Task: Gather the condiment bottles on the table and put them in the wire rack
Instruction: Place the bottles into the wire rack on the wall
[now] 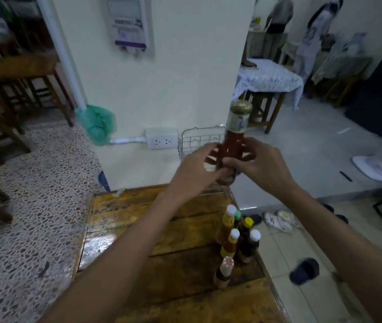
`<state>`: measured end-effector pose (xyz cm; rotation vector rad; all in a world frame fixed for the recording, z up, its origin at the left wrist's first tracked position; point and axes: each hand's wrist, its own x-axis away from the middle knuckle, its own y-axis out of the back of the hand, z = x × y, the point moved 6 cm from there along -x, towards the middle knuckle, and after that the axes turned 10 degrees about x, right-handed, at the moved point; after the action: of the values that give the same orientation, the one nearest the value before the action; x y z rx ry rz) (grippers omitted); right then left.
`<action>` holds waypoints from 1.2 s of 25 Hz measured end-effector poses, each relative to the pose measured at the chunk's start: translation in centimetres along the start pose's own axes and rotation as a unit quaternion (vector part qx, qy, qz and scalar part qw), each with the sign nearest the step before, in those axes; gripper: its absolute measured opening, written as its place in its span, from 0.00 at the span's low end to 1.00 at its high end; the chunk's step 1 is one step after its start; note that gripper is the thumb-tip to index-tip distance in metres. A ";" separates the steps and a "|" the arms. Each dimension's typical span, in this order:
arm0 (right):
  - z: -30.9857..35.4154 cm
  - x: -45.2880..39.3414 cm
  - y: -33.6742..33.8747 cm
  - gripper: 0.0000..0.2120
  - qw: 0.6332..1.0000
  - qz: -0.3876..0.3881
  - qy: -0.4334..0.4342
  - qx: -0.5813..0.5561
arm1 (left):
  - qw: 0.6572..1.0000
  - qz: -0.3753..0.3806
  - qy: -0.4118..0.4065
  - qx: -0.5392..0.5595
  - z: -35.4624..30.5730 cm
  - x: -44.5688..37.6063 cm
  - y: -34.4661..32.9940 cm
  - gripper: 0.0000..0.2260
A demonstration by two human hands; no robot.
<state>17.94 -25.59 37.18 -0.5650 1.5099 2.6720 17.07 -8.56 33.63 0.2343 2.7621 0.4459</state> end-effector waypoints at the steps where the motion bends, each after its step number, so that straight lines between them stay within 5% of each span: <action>1: 1.2 -2.1 -0.1 0.29 1.000 0.001 0.015 -0.005 | 1.000 -0.016 -0.010 -0.010 -0.4 -1.5 1.6 0.25; 14: -0.1 -22.3 -15.0 0.29 0.996 0.080 0.012 -0.032 | 0.954 -0.107 0.070 -0.273 13.0 -17.2 10.5 0.28; 30: -5.0 -24.2 -22.2 0.28 0.992 0.106 -0.032 -0.060 | 0.915 -0.118 0.007 -0.386 20.4 -19.2 8.6 0.25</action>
<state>46.36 -14.13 24.26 -0.3364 1.4776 2.9235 42.97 1.08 23.93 -0.2911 2.3480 1.3960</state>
